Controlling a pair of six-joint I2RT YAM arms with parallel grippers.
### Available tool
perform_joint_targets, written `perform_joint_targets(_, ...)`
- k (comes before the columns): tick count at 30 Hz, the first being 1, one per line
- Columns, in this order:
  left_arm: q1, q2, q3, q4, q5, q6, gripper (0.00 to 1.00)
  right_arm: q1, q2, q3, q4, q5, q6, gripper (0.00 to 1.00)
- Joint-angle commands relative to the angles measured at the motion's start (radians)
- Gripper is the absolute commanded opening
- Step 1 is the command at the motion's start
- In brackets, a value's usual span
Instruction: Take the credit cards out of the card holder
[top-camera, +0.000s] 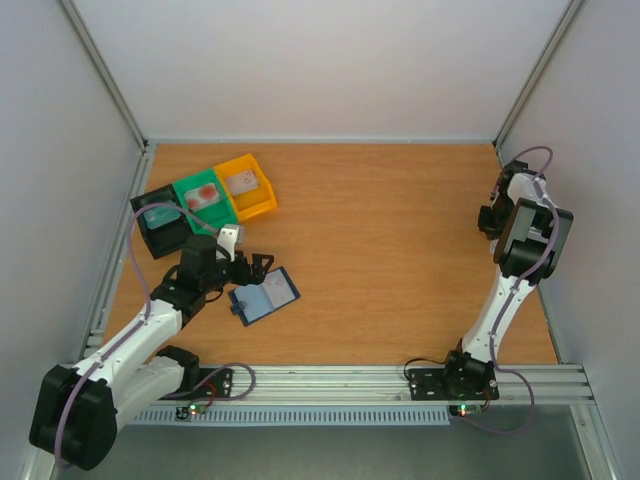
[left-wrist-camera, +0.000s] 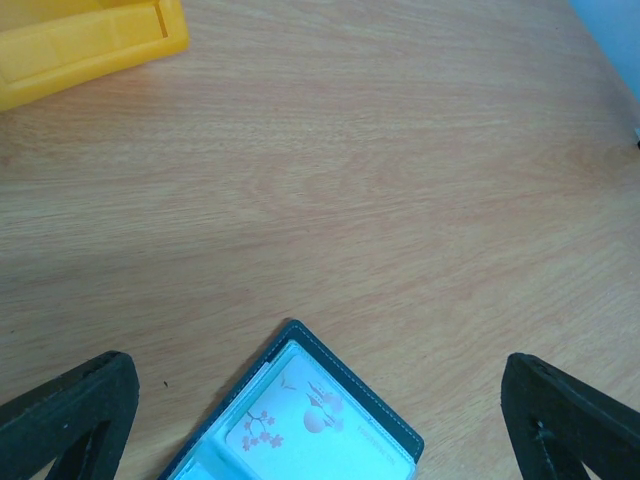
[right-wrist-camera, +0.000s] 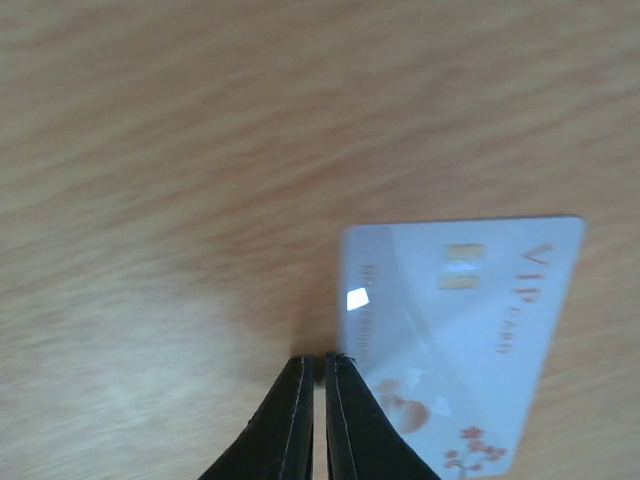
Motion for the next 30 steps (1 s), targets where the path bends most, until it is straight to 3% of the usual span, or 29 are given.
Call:
perform_joint_targets(1,0.004,0.007,0.024,0.038,0.008,0.018,0.99,-0.047,0.041,0.0,-0.027,0.051,0.025,0.06)
perform_joint_targets(14,0.004,0.012,0.027,0.029,0.006,0.017,0.99,-0.066,0.048,0.01,-0.023,0.054,0.034,0.06)
perform_joint_targets(19,0.005,0.012,0.024,0.03,0.006,0.016,0.99,-0.08,0.033,-0.019,-0.035,0.176,0.07,0.05)
perform_joint_targets(30,0.005,0.008,0.014,0.042,0.005,0.008,0.99,-0.123,-0.029,-0.072,-0.003,0.12,0.09,0.06)
